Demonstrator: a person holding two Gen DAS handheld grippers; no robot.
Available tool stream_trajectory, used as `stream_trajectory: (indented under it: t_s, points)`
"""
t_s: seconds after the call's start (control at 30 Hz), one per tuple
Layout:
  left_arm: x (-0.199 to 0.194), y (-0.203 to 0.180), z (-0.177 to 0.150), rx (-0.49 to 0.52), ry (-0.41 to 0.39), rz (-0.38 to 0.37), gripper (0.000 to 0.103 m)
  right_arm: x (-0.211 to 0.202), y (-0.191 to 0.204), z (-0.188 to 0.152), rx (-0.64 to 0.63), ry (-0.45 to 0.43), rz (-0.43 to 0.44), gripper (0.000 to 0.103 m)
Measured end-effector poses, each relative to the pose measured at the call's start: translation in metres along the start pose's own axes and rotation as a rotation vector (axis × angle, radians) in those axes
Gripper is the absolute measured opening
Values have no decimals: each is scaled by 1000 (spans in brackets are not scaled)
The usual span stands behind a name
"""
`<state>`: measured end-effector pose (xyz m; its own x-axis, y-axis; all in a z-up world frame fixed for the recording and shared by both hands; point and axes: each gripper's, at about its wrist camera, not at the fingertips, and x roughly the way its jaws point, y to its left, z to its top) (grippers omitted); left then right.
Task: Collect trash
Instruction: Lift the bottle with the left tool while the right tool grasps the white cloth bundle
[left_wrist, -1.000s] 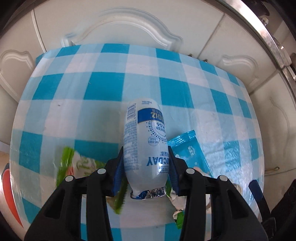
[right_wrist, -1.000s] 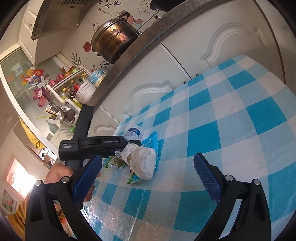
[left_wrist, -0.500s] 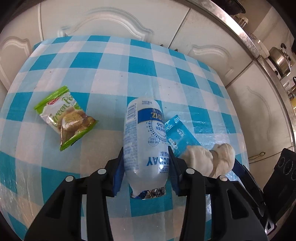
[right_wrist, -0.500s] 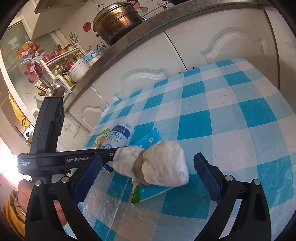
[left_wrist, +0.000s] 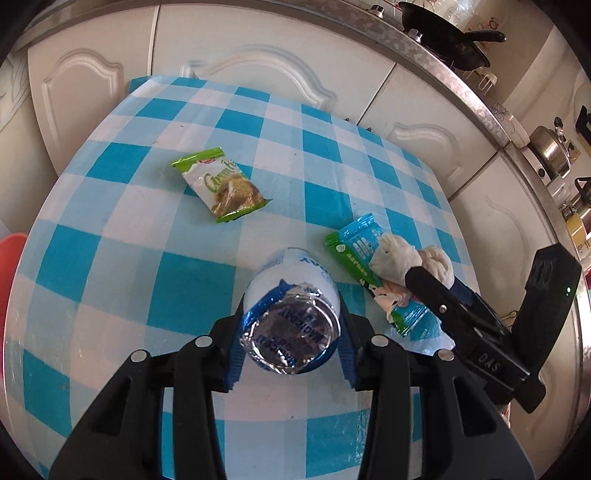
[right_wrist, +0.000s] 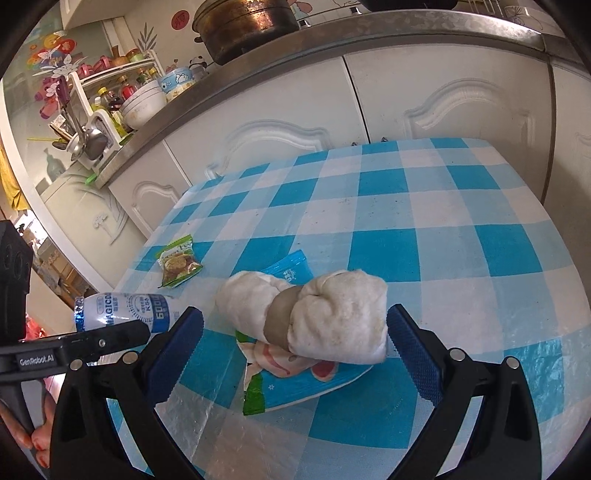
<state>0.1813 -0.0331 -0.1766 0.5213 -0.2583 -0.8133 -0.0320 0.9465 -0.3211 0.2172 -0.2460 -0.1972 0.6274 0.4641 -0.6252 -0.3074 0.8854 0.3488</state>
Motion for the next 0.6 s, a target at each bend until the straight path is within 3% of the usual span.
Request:
stream_trajectory:
  t_s: [0.33,0.4,0.6]
  points:
    - [-15,6,-22,8,15,-11,43,12,-5,2,24,45,-64,96]
    - [-17,8,-25,3,18,-15,43,13,-9,2,40,46,-53,82]
    - [-25,15,-32,-5,7,-25,43,7,-16,1,78,25,-24,76]
